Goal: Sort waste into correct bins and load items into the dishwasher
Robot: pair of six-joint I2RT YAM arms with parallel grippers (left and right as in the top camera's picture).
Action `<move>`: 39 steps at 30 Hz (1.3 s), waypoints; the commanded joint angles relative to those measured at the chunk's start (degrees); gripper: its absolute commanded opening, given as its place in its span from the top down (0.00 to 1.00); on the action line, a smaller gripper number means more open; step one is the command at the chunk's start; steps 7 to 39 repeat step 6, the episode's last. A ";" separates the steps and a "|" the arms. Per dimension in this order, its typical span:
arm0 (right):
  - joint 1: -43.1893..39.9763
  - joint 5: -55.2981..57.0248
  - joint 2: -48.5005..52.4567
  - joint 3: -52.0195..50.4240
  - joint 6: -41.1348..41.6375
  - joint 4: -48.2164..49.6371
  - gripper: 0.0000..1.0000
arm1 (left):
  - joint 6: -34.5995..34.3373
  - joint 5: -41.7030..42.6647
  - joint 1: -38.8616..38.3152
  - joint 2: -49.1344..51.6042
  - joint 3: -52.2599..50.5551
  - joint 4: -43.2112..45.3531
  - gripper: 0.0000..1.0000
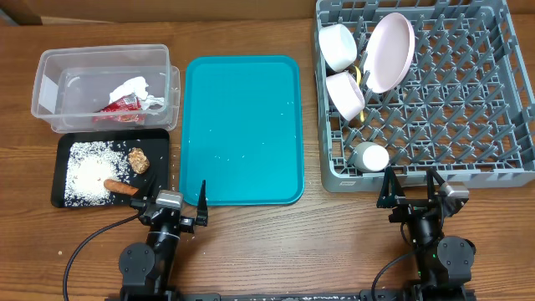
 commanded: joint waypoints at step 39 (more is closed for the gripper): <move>-0.15 -0.31 -0.68 -0.31 0.00 0.39 0.00 | -0.85 -0.63 0.46 -0.61 -0.37 0.04 0.00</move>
